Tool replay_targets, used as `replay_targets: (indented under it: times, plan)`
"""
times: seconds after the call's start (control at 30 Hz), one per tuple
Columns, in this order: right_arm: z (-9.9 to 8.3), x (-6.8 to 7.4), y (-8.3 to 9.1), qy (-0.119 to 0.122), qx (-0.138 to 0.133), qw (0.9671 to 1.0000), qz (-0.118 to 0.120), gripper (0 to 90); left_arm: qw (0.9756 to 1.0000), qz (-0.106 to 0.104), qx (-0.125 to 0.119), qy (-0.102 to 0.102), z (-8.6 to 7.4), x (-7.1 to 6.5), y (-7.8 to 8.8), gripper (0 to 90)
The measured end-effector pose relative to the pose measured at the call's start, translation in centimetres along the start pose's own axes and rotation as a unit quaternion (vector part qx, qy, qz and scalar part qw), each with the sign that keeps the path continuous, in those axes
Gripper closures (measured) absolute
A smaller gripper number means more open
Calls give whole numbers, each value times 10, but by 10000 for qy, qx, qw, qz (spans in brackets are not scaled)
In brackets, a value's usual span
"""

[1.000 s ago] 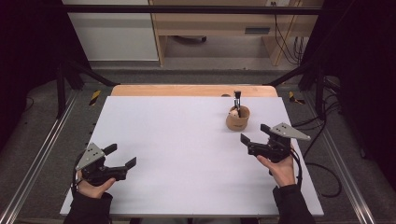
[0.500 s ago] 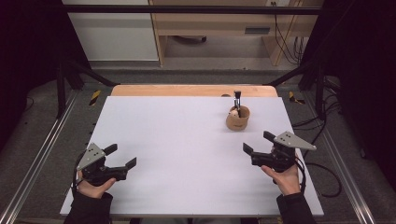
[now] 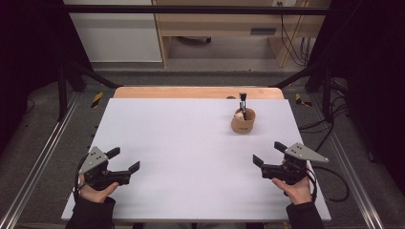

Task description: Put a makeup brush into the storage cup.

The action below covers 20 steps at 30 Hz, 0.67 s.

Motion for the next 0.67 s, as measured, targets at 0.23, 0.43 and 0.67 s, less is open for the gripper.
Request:
replay_targets:
  times: [0.23, 0.43, 0.67]
  plan:
    - [-7, -3, 2, -18, 24, 10000, -38, 40, 10000, -6, -9, -19, 0, -1, 0, 71]
    - [-10, -4, 5, -62, 25, 10000, -70, 37, 10000, 9, -1, -8, -2, -1, -1, 70]
    - [-12, -3, 5, -96, 16, 9999, -59, 37, 10000, 12, 42, -42, -3, -1, -2, 70]
Point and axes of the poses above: each handheld gripper's, and its own axes: y roughly backward along the jaws, z roughly out of its top, x roughly to its left, the point moved 8 cm from there along -y, roughly forward along the jaws, and after that the axes turned 7 degrees about y, right-handed, at the moved point
